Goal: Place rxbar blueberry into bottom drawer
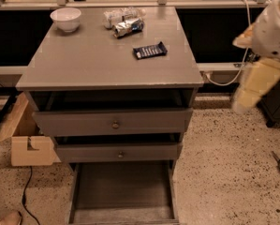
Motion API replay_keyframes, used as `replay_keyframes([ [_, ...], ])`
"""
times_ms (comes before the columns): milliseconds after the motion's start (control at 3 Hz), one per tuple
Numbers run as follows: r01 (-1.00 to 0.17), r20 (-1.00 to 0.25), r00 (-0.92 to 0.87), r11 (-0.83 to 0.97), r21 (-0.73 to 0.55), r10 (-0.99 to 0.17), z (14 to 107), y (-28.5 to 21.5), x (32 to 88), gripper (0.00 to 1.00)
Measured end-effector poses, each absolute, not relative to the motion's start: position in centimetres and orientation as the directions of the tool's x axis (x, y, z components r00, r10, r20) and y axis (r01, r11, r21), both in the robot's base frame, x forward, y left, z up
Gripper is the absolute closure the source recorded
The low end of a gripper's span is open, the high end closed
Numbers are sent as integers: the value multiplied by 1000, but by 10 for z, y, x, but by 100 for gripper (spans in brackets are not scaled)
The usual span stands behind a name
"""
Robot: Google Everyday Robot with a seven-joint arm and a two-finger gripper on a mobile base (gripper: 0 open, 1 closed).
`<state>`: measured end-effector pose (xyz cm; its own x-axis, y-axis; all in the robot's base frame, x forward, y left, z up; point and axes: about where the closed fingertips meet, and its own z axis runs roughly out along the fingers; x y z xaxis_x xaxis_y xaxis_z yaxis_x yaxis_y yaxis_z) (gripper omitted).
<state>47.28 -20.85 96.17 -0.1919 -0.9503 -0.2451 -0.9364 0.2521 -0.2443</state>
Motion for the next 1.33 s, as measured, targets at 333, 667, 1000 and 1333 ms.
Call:
replay_keyframes([
  [333, -943, -302, -159, 235, -237, -940, 938, -198, 524, 0],
  [667, -944, -372, -142, 238, -227, -917, 915, -192, 572, 0],
  [1000, -944, -372, -142, 238, -227, -917, 915, -192, 572, 0],
  [1333, -962, -414, -62, 164, -216, -908, 912, -177, 604, 0],
])
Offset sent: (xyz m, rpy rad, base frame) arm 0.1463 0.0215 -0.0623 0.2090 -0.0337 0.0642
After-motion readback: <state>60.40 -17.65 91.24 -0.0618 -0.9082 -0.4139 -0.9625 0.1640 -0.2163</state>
